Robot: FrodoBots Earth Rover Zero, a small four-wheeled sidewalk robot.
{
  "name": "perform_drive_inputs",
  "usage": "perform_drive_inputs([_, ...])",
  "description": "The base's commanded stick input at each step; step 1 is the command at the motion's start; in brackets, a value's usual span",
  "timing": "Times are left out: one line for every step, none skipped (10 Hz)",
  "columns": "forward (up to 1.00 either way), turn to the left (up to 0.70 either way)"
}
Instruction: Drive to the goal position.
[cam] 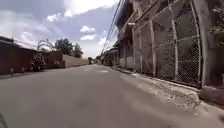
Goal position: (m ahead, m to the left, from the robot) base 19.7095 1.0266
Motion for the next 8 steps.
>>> perform_drive_inputs([1.00, 0.00])
perform_drive_inputs([1.00, 0.00])
perform_drive_inputs([1.00, 0.00])
perform_drive_inputs([1.00, 0.00])
perform_drive_inputs([1.00, 0.00])
perform_drive_inputs([1.00, 0.00])
perform_drive_inputs([1.00, 0.00])
perform_drive_inputs([1.00, 0.16])
